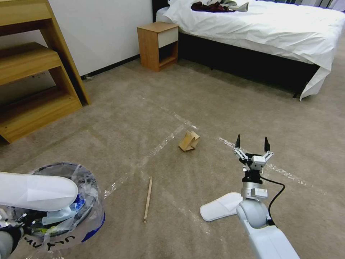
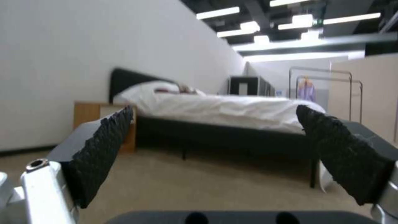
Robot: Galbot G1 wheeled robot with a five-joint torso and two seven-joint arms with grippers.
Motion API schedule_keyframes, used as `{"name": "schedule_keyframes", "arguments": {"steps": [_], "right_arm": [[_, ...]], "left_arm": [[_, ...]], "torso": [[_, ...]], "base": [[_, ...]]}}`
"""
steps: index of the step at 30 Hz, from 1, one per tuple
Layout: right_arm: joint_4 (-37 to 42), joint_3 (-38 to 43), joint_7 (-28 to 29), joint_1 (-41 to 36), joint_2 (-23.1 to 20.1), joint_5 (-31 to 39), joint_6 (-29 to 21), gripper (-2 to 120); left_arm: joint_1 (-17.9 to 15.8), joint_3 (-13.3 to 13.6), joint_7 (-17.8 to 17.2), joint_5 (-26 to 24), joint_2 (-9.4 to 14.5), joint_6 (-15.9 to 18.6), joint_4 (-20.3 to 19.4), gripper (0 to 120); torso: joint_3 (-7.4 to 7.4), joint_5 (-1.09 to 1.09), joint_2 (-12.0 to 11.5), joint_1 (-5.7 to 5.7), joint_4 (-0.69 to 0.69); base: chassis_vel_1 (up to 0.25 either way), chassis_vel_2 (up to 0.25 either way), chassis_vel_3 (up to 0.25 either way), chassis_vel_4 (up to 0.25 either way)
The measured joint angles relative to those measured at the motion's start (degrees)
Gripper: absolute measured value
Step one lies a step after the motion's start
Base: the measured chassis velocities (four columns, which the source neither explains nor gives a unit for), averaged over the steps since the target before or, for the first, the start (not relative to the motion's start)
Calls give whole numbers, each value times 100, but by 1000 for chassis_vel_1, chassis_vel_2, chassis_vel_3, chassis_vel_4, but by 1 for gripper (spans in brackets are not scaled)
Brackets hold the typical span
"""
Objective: Pick up the trash bin and place the garbage on the floor into it.
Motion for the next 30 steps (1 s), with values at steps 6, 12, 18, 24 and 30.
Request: {"name": "schedule_keyframes", "arguments": {"steps": [6, 12, 18, 24, 30], "right_arm": [[-48, -24, -155, 242, -849, 223, -617, 100], [-325, -86, -365, 472, -1507, 534, -1013, 100], [-587, -220, -365, 411, -1723, 849, -1644, 100], [-545, -525, -298, 330, -1816, 1910, -1978, 100], [-730, -816, -964, 376, -2025, 2509, -1777, 100]], "left_arm": [[15, -34, 6, -22, 29, 0, 24, 0], [-46, 16, 27, -12, 56, 1, 84, 0], [-143, 122, 34, 16, 104, 1, 162, 0], [-183, 120, 45, 16, 180, 1, 228, 0], [-210, 120, 55, 3, 236, 1, 270, 0]], "torso": [[0, -1, 0, 0, -1], [0, 0, 0, 0, 0], [0, 0, 0, 0, -1], [0, 0, 0, 0, 0], [0, 0, 0, 0, 0]], "base": [[0, 0, 0, 0], [0, 0, 0, 0], [0, 0, 0, 0], [0, 0, 0, 0], [0, 0, 0, 0]]}}
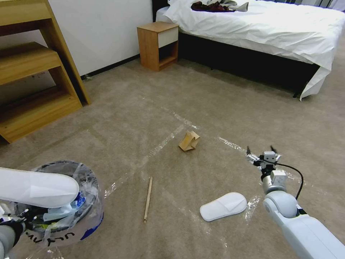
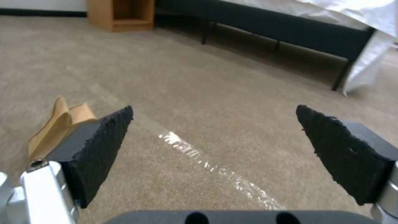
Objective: Pick up the trash bin and place the garbage on the floor into it.
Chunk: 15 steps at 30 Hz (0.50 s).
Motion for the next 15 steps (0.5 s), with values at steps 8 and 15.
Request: {"name": "schedule_keyframes", "arguments": {"steps": [8, 15], "right_arm": [[-948, -202, -881, 250, -287, -1299, 780, 100], [-1463, -484, -1174, 209, -307, -1438, 858, 100]], "left_arm": [[-60, 71, 8, -3, 62, 0, 74, 0], [-143, 207, 29, 15, 138, 0, 165, 0]], "torso": [[0, -1, 0, 0, 1], [0, 0, 0, 0, -2]], "base": [[0, 0, 0, 0], [0, 0, 0, 0]]}}
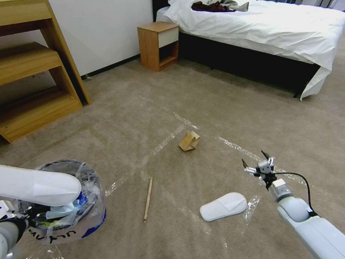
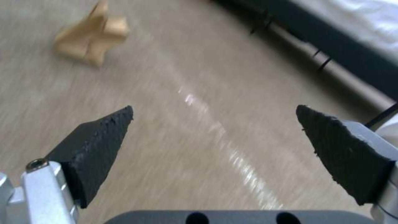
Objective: Pick up the trash bin and place the garbage on the floor into it.
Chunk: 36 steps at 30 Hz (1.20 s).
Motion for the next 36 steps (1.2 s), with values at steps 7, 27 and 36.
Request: {"name": "schedule_keyframes", "arguments": {"steps": [7, 27, 36], "right_arm": [[-200, -329, 102, -23, 121, 49, -357, 100], [-1591, -355, -2509, 1413, -286, -4714, 2782, 100], [-1231, -361, -3307, 1341, -889, -4037, 2774, 100]], "left_arm": [[-12, 44, 22, 21, 68, 2, 40, 0], [6, 184, 124, 185, -94, 20, 25, 0], [-44, 250, 143, 254, -154, 21, 24, 0]], "torso": [[0, 1, 0, 0, 2], [0, -1, 0, 0, 2], [0, 1, 0, 0, 1]], "base": [[0, 0, 0, 0], [0, 0, 0, 0], [0, 0, 0, 0]]}}
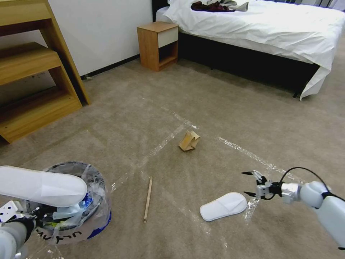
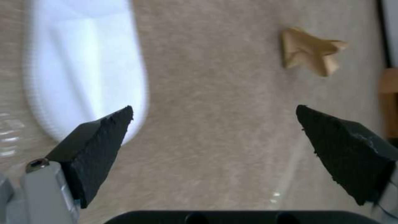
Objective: Pick up the trash bin and place the garbage on the floor into it.
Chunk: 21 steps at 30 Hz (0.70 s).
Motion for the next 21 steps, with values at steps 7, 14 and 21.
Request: {"name": "schedule_keyframes", "arguments": {"steps": [7, 14, 21], "right_arm": [[117, -66, -596, -191, 3, 947, -18, 100], [261, -236, -927, -59, 195, 1792, -29, 100], [168, -296, -997, 7, 306, 2048, -36, 100]], "left_arm": [[16, 11, 0, 17, -4, 0, -2, 0], [30, -7, -9, 12, 40, 0, -16, 0], [29, -11, -12, -7, 107, -2, -2, 0]], "torso": [[0, -2, 0, 0, -2], [-1, -4, 0, 0, 2], [0, -3, 0, 0, -1]], "base": [[0, 0, 0, 0], [0, 0, 0, 0], [0, 0, 0, 0]]}}
